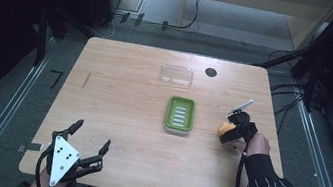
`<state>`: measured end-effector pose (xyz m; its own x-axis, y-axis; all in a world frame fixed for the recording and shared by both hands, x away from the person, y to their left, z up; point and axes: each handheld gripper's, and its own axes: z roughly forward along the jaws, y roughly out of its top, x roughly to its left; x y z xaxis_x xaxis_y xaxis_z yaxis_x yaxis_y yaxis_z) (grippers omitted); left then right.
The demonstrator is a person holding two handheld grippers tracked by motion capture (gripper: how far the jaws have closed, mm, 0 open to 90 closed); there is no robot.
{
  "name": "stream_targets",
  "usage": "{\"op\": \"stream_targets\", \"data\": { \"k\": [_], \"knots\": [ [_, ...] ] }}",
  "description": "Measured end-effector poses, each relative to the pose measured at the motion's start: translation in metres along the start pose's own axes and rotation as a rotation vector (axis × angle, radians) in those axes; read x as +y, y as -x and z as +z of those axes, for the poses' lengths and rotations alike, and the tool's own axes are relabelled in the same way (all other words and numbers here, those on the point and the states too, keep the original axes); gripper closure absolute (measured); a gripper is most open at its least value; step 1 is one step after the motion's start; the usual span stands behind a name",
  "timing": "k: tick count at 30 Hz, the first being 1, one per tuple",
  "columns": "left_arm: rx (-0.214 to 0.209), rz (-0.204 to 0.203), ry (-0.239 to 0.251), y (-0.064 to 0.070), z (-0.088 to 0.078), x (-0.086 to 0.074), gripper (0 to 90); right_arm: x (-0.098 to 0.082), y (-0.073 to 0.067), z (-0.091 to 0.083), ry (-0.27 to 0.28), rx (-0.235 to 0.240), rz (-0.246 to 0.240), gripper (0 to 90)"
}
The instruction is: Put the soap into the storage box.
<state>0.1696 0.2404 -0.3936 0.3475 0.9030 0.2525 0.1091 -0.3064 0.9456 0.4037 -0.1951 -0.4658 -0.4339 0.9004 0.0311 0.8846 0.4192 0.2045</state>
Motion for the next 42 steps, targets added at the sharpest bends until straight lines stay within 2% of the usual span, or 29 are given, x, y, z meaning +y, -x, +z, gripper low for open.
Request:
{"op": "stream_targets", "data": {
  "k": [4, 6, 8, 14, 21, 34, 42],
  "knots": [
    [0.002, -0.001, 0.000, 0.0001, 0.0000, 0.0001, 13.0, 0.0026, -0.0004, 0.0028, -0.012, -0.012, 0.008, 32.0],
    [0.000, -0.002, 0.002, 0.0003, -0.0001, 0.0001, 13.0, 0.0046, -0.0002, 0.0039, -0.008, -0.006, 0.003, 33.3],
    [0.004, -0.004, 0.000, -0.0002, -0.0003, 0.0000, 13.0, 0.0064, -0.0021, 0.0048, -0.021, -0.020, -0.003, 34.9],
    [0.002, -0.005, 0.002, 0.0000, -0.0005, -0.0001, 13.0, 0.0060, -0.0023, 0.0037, -0.025, -0.019, -0.004, 39.3],
    [0.004, -0.004, 0.000, -0.0003, -0.0008, -0.0001, 13.0, 0.0055, -0.0018, 0.0035, -0.028, -0.017, -0.011, 39.8],
    [0.005, -0.007, 0.003, -0.0010, -0.0010, -0.0002, 13.0, 0.0039, -0.0015, 0.0020, -0.021, -0.009, -0.042, 40.1],
    [0.005, -0.006, 0.004, -0.0010, -0.0015, -0.0001, 13.0, 0.0030, -0.0029, -0.0047, 0.006, -0.001, -0.058, 40.1]
  ]
}}
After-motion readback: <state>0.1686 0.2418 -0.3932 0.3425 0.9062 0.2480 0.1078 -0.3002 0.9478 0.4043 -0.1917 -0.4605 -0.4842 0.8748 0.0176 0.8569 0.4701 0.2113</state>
